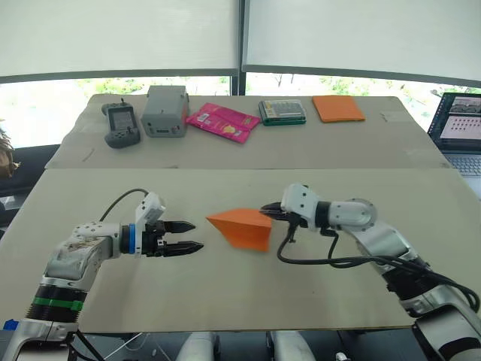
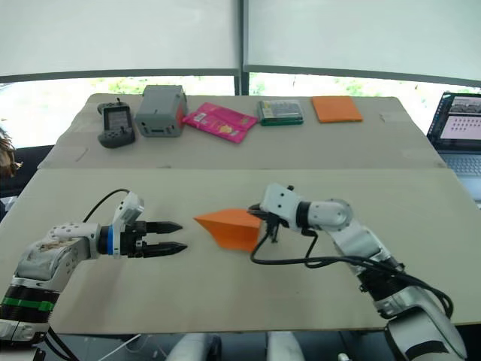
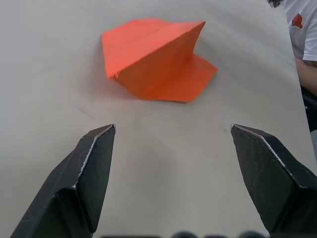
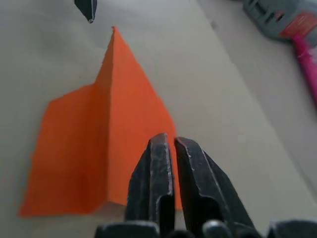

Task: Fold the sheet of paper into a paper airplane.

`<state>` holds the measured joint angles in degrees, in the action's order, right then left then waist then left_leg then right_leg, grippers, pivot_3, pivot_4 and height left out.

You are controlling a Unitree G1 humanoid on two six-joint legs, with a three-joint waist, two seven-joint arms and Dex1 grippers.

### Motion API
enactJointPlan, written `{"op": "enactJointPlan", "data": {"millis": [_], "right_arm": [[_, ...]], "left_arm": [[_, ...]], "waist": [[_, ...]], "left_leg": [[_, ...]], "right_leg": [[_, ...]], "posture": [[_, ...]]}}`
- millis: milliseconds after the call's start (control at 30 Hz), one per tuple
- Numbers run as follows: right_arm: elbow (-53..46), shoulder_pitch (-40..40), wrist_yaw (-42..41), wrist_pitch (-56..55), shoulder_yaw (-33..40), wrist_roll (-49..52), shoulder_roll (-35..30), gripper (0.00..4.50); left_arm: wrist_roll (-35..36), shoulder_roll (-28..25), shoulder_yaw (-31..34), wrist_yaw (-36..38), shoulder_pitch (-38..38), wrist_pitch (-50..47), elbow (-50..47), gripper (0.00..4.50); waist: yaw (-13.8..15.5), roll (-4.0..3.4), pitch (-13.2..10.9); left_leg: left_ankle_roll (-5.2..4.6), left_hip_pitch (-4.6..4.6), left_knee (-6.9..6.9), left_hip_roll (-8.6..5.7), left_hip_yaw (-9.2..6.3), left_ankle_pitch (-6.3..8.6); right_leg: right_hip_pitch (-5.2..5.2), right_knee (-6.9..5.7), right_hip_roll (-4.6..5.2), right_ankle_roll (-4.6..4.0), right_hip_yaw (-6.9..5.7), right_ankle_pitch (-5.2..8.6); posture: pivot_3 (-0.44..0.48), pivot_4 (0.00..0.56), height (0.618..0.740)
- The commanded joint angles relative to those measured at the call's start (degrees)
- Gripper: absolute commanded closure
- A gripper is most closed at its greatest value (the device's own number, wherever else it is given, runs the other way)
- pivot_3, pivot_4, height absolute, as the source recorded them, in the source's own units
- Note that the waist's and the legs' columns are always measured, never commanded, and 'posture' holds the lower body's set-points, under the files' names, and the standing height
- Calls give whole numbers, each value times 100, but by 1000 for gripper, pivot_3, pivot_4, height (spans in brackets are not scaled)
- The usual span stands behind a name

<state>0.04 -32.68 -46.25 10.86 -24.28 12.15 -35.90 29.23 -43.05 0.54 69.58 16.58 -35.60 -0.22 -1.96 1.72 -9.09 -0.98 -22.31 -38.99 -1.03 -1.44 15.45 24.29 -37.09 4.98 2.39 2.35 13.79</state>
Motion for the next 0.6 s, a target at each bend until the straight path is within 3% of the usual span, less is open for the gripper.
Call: {"op": "enactJointPlan", "data": {"millis": [33,367,600], "right_arm": [[-188,-73,7,666,152,68,294,4454],[-622,376,-610,1107,28,-30,480,4454],[-614,710,-498,873,48,-417,549,4454]], "left_arm": [[78,-101,151,-49,-65,-17,-284,577],[75,-139,152,-98,28,-31,-248,577],[21,-115,91,-55,81,41,-121,577]], "waist": [[28,-1,0],[111,-2,-1],[103,-1,-1]], "left_leg": [[0,0,-1,-2,0,0],[0,1,-4,-8,2,0],[1,5,-5,-6,2,-1]], "right_leg": [[0,0,2,0,0,0],[0,0,2,0,-7,0],[0,-2,-3,0,-6,0]], "posture": [[0,150,740],[0,150,740],[0,150,740]]}}
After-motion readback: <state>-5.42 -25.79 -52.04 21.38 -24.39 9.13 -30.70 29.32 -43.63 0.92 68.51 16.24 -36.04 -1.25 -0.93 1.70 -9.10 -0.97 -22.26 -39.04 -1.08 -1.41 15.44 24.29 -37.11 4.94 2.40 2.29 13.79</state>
